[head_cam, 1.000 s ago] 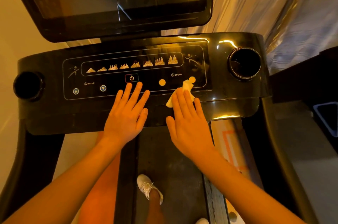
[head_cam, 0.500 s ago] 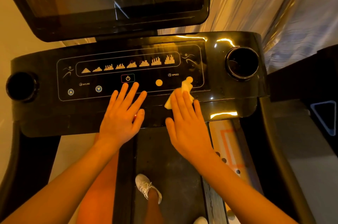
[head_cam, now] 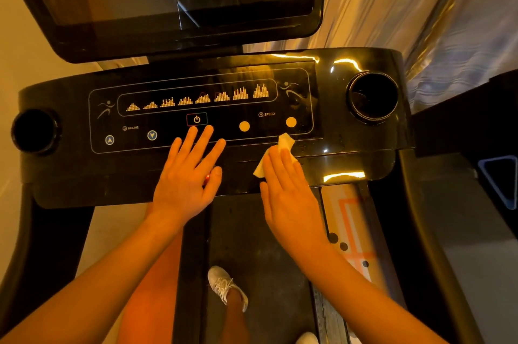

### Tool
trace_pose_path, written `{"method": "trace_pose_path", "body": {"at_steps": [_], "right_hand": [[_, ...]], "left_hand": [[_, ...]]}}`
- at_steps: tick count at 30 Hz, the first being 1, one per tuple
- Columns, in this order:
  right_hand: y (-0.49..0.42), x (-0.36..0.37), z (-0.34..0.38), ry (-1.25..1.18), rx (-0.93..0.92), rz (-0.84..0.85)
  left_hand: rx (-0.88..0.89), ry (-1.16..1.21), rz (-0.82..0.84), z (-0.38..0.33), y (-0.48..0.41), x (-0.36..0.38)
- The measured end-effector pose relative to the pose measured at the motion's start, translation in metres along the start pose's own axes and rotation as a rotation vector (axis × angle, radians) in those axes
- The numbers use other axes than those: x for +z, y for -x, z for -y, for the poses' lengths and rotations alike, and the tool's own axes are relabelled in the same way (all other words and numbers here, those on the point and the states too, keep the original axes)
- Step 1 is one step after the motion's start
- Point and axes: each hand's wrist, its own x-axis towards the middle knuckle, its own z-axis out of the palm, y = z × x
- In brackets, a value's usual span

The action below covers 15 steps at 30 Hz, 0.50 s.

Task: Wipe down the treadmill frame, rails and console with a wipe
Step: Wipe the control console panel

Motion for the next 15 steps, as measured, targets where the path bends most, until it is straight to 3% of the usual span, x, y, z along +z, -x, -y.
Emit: {"method": "trace_pose_path", "body": {"at_steps": [7,15], "right_hand": [[-0.058,-0.010,0.000,0.016,0.000,0.018],[0.006,-0.006,0.000,-0.066,-0.007,0.082]], "left_hand": [[-0.008,-0.002,0.013,-0.001,0.000,-0.001],[-0.012,0.010,0.003,0.000,0.000,-0.001]]}}
